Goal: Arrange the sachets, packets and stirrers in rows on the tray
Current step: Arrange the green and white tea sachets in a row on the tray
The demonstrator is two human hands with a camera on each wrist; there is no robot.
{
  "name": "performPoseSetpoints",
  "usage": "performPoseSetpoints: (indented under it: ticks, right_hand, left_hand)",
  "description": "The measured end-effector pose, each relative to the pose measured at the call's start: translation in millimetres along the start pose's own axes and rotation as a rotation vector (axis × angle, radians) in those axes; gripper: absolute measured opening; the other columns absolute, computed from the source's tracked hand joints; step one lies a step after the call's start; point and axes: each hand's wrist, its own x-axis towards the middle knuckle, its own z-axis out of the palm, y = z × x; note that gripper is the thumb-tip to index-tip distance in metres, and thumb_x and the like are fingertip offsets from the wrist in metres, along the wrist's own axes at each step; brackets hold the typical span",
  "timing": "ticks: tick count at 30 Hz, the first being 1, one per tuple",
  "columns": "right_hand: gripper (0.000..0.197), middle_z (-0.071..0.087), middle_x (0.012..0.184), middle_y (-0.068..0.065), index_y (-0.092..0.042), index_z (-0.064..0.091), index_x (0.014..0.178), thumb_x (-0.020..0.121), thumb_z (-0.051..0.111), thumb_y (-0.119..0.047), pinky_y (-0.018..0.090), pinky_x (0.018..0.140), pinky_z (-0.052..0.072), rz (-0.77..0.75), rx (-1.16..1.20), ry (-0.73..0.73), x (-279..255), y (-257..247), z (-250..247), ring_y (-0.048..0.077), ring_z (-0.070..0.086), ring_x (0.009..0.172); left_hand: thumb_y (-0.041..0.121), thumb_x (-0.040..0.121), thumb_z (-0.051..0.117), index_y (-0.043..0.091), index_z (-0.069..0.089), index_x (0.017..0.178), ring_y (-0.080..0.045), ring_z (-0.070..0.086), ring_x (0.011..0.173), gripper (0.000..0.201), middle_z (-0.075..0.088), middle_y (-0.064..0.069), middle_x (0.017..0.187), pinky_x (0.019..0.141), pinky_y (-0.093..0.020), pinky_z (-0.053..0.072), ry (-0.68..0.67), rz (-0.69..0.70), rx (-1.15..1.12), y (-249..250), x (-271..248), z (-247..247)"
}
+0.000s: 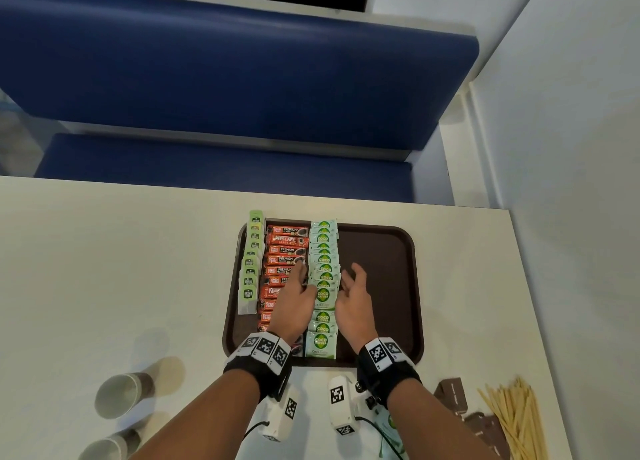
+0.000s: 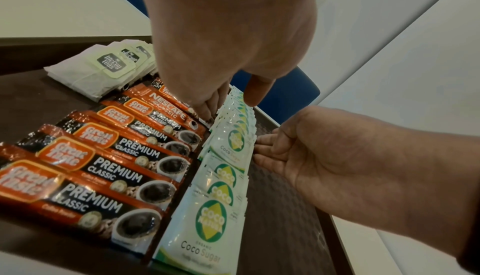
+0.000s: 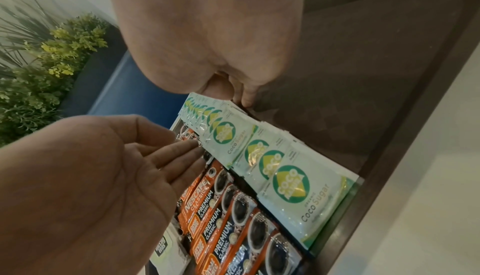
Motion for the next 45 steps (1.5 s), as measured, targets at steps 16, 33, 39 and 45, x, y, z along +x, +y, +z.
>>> performPoseSetpoints:
  ticks: [16, 33, 39, 45]
  right_hand:
    - [0.064, 0.057, 0.153, 0.001, -0.022, 0.021, 0.161, 0.108, 0.052, -0.008, 0.036, 0.112, 0.048, -0.003, -0.028, 0.018, 4.2, -1.3, 5.8, 0.016, 0.06, 0.134]
    - [0.063, 0.058, 0.152, 0.004, -0.023, 0.026, 0.159, 0.106, 0.053, -0.003, 0.009, 0.092, 0.045, -0.02, -0.017, -0.007, 10.8, 4.6, 5.5, 0.005, 0.057, 0.13]
    - [0.063, 0.052, 0.156, 0.007, -0.018, 0.029, 0.159, 0.104, 0.048, 0.004, 0.024, 0.113, 0.04, 0.003, 0.026, 0.029, 4.8, 0.6, -15.3, 0.017, 0.051, 0.144]
    - [0.041, 0.072, 0.121, 0.0, -0.021, 0.052, 0.138, 0.103, 0.056, 0.0, 0.037, 0.103, 0.056, 0.016, 0.195, 0.261, -31.5, 38.3, -87.9, 0.013, 0.072, 0.108]
  left_hand:
    - [0.009, 0.108, 0.051, 0.02, 0.03, 0.166, -0.018, 0.051, 0.148, 0.063, 0.046, 0.003, 0.167, 0.122, -0.04, 0.043, 0.047, 0.002, 0.158, -3.2, 6.2, -2.3]
    - [0.003, 0.108, 0.047, 0.023, 0.027, 0.166, -0.017, 0.059, 0.138, 0.064, 0.05, 0.003, 0.164, 0.097, -0.018, 0.05, -0.004, -0.008, 0.109, 0.1, 7.0, -0.8]
    - [0.003, 0.107, 0.054, 0.018, 0.037, 0.161, -0.002, 0.045, 0.128, 0.059, 0.053, 0.009, 0.148, 0.104, -0.012, 0.039, 0.1, 0.044, 0.149, 10.5, -4.3, -6.5]
    - [0.006, 0.102, 0.061, 0.019, 0.054, 0.147, -0.018, 0.056, 0.132, 0.047, 0.057, -0.001, 0.144, 0.115, -0.04, 0.047, 0.223, 0.195, 0.294, -2.3, -23.3, -10.4]
